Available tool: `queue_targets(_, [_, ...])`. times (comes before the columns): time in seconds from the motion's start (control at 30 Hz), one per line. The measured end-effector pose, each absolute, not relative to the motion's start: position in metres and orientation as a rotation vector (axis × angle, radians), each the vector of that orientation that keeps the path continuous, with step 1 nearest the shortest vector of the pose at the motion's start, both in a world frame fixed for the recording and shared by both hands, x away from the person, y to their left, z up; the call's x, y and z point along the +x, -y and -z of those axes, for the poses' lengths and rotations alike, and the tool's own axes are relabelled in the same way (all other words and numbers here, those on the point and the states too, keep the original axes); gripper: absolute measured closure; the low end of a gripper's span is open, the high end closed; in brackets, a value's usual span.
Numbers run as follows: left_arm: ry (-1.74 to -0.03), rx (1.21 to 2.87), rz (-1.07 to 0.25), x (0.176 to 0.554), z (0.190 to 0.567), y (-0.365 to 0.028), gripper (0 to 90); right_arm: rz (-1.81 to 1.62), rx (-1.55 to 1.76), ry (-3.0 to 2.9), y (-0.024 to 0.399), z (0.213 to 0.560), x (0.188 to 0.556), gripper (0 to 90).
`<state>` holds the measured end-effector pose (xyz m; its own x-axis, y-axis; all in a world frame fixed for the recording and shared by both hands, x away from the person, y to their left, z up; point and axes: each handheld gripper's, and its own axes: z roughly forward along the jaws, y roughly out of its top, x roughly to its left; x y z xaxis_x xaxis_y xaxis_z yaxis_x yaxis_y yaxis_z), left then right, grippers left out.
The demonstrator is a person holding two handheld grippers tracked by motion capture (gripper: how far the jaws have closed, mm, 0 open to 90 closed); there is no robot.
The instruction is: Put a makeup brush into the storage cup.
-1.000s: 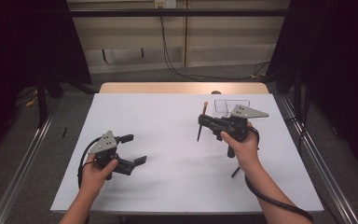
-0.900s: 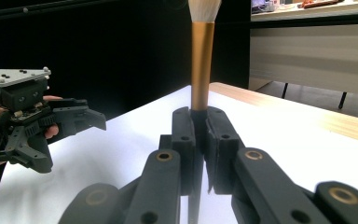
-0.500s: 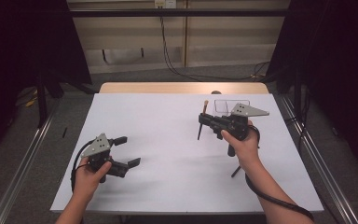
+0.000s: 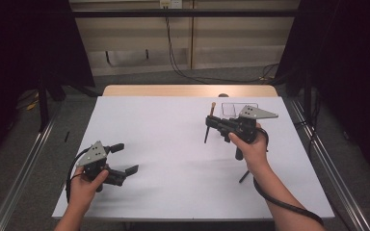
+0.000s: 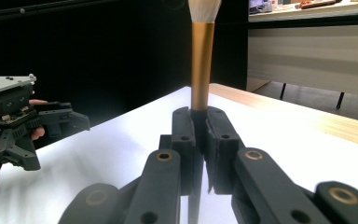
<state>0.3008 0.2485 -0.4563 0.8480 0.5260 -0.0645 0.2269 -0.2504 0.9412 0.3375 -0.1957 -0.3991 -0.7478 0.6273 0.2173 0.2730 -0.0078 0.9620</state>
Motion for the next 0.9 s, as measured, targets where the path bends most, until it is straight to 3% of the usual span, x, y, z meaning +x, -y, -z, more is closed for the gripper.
queue_targets(0.9, [-0.595,1.805,-0.336,0.290,0.457,-0.263,2.5,-1.765,1.008,-1.949,0.232,0.391,0.359,83.6])
